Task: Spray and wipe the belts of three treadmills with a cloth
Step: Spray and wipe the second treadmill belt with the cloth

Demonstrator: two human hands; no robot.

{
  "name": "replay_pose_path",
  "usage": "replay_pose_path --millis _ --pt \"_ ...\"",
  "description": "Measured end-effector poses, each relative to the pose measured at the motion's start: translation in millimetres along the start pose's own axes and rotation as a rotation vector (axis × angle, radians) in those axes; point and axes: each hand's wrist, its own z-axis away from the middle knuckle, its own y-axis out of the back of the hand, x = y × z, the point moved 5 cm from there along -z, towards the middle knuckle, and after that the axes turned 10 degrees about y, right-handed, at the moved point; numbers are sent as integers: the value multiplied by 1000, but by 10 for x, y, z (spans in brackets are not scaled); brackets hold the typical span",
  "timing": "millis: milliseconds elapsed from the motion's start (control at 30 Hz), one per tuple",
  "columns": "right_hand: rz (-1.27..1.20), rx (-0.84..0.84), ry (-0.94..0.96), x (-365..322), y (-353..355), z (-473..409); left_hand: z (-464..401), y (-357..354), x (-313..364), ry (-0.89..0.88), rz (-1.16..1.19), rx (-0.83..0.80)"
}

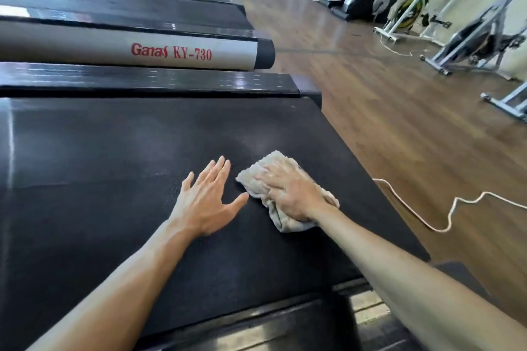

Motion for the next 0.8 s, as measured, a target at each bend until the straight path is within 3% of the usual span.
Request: replay_pose_path --millis 133,233,333,400,500,667,800 --pt "-7 55 -265 382 69 555 188 97 106 -7 -22 -2" --pt "161 174 -349 318 340 289 305 66 253 -15 -17 -15" --pt "240 294 -211 -174 414 107 333 -35 343 -32 -18 -5" --pt "115 192 -36 -313 139 398 342 -156 436 -19 21 -1" --pt "-40 79 -69 -23 -147 928 356 -242 555 -15 47 8" --pt "68 154 -367 581 103 847 366 -275 645 -26 35 45" --pt "67 110 -229 198 55 755 343 -379 437 48 3 69"
